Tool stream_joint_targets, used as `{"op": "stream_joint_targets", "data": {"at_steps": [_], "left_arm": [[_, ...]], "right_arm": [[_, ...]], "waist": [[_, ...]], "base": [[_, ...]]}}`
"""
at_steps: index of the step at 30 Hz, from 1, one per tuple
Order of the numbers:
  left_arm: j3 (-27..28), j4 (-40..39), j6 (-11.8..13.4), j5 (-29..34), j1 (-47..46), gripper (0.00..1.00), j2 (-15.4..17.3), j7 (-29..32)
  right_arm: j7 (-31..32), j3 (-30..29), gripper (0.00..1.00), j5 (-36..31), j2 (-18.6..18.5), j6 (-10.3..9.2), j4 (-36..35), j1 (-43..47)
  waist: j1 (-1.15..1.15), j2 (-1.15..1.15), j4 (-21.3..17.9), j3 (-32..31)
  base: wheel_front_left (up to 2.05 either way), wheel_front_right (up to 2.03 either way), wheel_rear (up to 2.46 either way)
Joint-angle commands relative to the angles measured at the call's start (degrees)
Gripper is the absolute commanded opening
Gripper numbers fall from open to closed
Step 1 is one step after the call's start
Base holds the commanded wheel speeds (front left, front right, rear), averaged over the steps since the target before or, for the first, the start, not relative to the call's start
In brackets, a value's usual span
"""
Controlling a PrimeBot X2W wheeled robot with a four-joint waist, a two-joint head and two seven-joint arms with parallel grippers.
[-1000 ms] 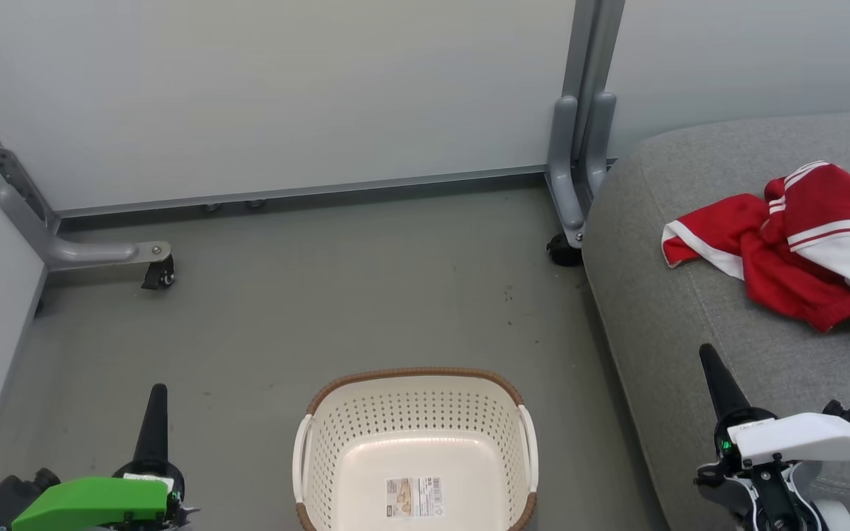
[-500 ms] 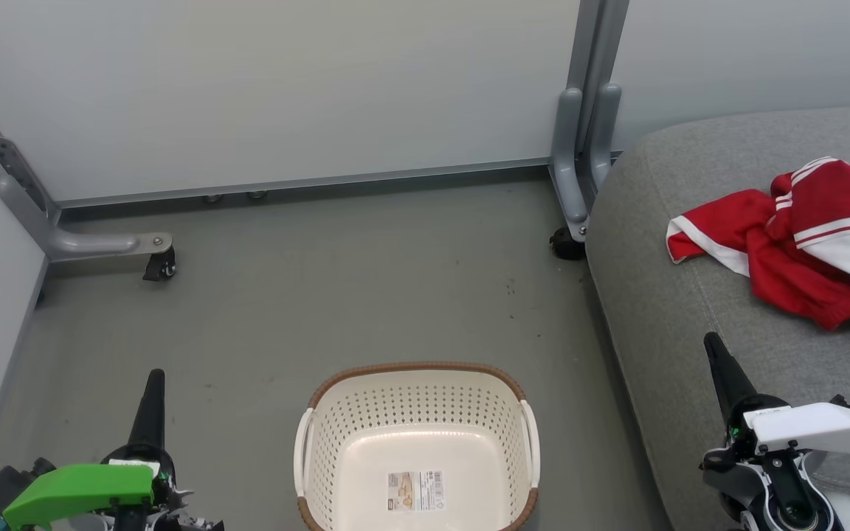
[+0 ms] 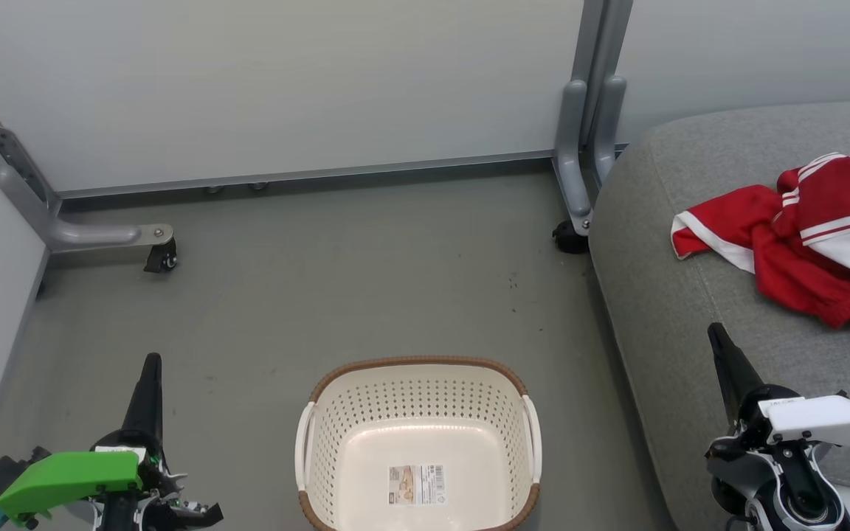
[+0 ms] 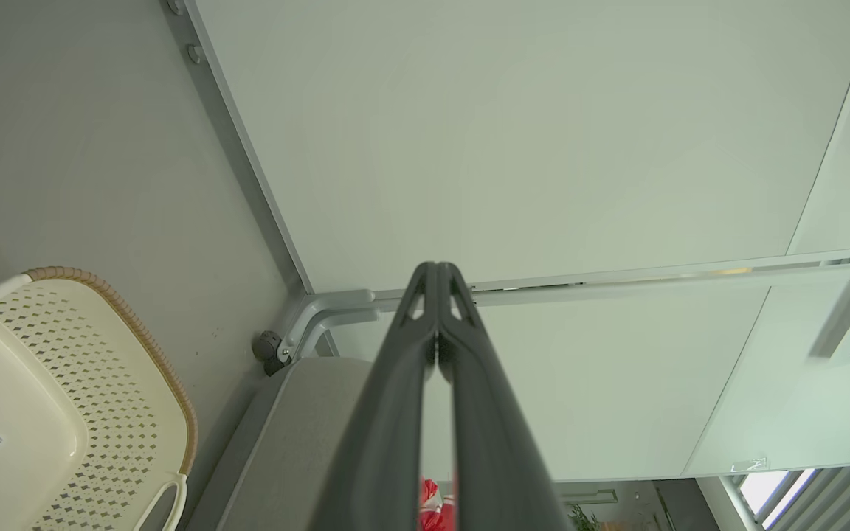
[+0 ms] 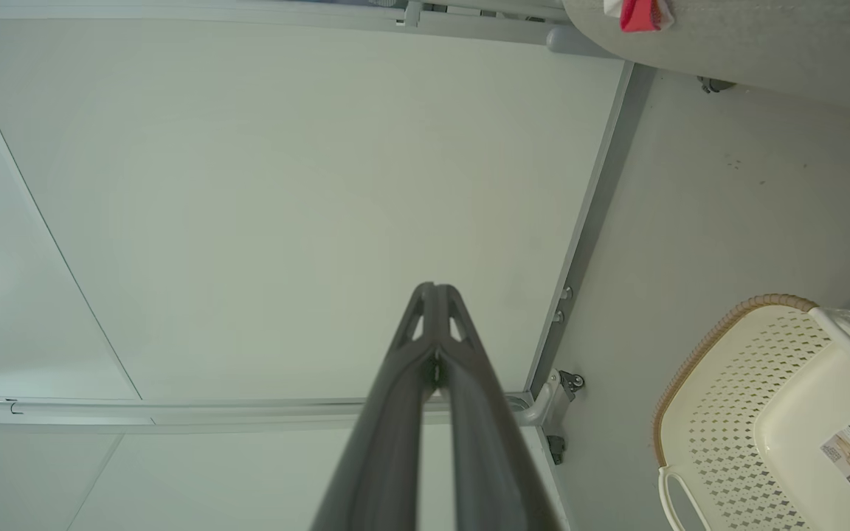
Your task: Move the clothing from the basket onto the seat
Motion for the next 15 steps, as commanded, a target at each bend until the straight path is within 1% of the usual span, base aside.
{"op": "stream_joint_targets", "data": {"at_steps": [1,12,15], "left_arm": [[0.2,0.2,-0.3,-1.2,-1.5,0.0,0.5,0.4],[0.7,0.6,-0.3,-5.3,-2.7,0.0,0.4,1.6],[0.7,0.6,-0.3,-5.1,-2.4,0.0,0.4,1.5]], "right_arm": [[0.4,-0.4,0.0,1.3,0.0,0.02,0.1,-0.8],[1.7,-1.3,0.0,5.5,0.2,0.02,0.4,-1.5],[1.6,-1.3,0.0,5.1,0.3,0.02,0.4,-1.4]], "waist": [[0.0,0.0,0.0,0.1],[0.0,0.0,0.3,0.7],[0.0,0.0,0.3,0.7]], "base": [[0.0,0.0,0.0],[0.0,0.0,0.0],[0.0,0.0,0.0]]}}
